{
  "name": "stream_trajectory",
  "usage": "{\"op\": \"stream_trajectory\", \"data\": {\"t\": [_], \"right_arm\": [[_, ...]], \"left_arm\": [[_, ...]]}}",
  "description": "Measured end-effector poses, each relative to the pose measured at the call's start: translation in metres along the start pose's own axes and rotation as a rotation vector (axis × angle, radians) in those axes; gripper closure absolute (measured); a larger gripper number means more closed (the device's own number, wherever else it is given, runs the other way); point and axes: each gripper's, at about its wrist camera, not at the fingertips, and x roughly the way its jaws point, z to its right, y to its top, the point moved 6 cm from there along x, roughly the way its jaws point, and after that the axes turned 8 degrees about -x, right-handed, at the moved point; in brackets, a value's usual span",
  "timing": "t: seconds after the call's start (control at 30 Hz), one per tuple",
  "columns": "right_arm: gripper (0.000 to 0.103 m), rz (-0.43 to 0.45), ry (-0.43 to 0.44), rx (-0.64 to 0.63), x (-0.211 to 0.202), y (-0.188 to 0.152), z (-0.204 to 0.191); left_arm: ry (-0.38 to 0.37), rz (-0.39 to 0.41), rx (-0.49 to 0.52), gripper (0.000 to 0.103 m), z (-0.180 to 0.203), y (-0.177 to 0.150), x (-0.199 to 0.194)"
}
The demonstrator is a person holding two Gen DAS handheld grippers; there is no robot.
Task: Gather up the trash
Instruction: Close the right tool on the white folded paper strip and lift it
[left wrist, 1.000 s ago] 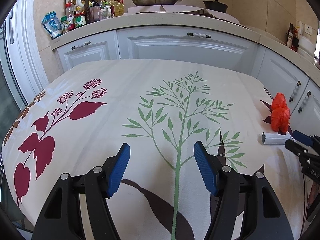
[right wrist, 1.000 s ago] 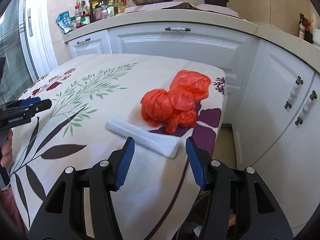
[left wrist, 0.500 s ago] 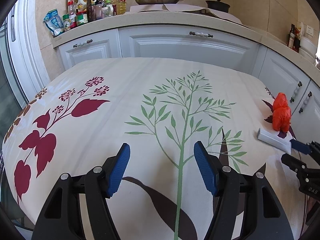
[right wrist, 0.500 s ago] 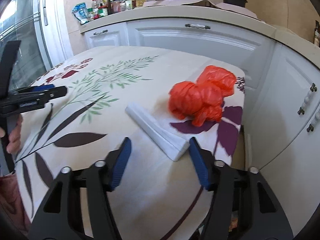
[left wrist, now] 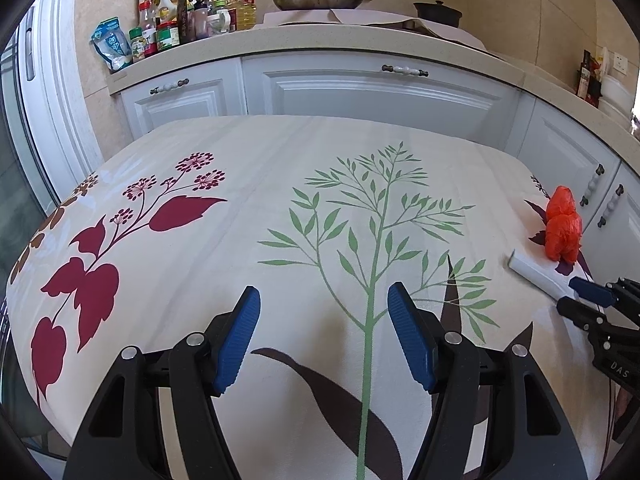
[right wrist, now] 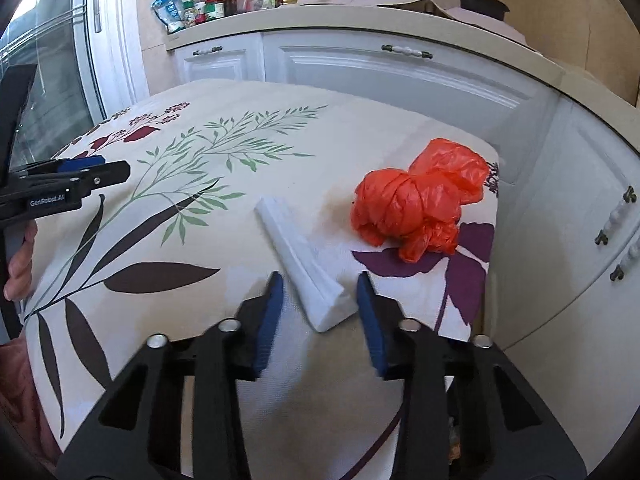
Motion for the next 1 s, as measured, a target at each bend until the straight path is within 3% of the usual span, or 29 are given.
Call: {"op": "stream_trajectory", "data": {"t": [0.3,1.0], "right_arm": [[0.08,0.014,-0.02,0.021,-0.01,-0.009,-0.004],[0.081,0.056,-0.037,0.08,-0.033,-0.019,-0.006]], "left_arm": [[-0.001,0.001,0.003,0.038,0.0,0.0,-0.001],[-0.006,0.009,0.024,0.038,0.011,-0.001,-0.007]]}}
